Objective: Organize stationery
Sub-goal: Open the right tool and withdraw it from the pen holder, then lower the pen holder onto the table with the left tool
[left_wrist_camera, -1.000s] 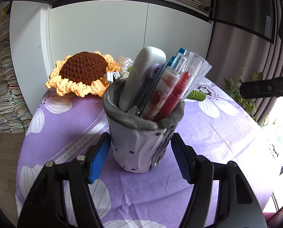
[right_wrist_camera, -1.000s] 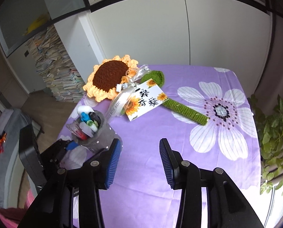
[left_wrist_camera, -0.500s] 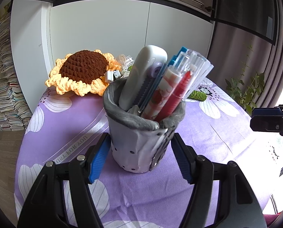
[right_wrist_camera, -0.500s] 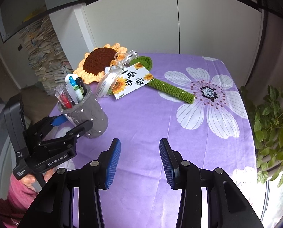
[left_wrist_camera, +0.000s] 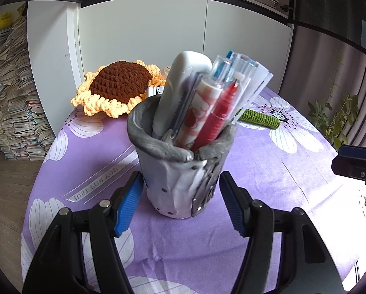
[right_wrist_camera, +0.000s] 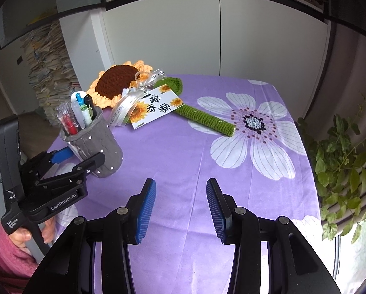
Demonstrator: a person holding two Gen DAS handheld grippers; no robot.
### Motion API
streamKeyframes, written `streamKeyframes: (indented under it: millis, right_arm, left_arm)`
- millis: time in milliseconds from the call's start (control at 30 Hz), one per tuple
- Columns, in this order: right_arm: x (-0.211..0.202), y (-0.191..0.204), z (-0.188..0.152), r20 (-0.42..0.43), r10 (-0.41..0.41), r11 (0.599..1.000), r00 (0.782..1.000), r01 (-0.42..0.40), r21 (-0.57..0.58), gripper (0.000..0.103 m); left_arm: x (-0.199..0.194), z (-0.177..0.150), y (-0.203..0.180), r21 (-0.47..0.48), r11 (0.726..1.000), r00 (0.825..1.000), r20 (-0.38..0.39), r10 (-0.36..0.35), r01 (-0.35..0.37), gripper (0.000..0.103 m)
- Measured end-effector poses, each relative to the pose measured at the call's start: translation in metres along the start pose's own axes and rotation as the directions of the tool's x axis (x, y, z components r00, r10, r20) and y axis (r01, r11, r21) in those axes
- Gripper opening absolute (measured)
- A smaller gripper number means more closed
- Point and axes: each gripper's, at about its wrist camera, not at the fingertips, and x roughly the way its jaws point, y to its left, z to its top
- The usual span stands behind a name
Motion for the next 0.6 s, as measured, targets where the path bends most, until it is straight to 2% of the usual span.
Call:
streamKeyframes:
  millis: [100,233,333,500,567,600]
  right_arm:
    - [0.001,-0.004,-0.002,-0.003,0.002,1.000,1.000,-0.001,0.009,0.043]
    - [0.001,-0.008,-0.004,-0.004,0.006,1.000,1.000,-0.006,0.020,0.043]
    - [0.000,-0.010,-0.006,-0.003,0.011,1.000,1.000,-0.011,0.023,0.043]
    - [0.001,-0.017,-0.010,-0.008,0.018,0.999,1.000,-0.018,0.046,0.044]
    - [0.002,-0.019,-0.012,-0.011,0.020,0.998,1.000,-0.020,0.053,0.043]
    - [0.002,-0.021,-0.012,-0.013,0.021,0.998,1.000,-0.021,0.056,0.044]
  left_arm:
    - [-0.002,0.003,-0.002,0.001,1.000,1.000,0.004,0.014,-0.014,0.066]
    - [-0.008,0.011,-0.007,0.016,1.000,0.999,0.039,0.017,-0.017,0.079]
    - [-0.006,0.019,-0.011,0.039,0.998,0.998,0.055,0.041,-0.043,0.079]
    - [0.003,0.022,-0.008,0.024,0.999,0.998,0.037,0.046,-0.047,0.077]
    - [0.003,0.023,-0.008,0.024,0.998,0.998,0.041,0.056,-0.057,0.070]
    - [0.003,0.023,-0.007,0.026,0.998,0.997,0.041,0.063,-0.064,0.069]
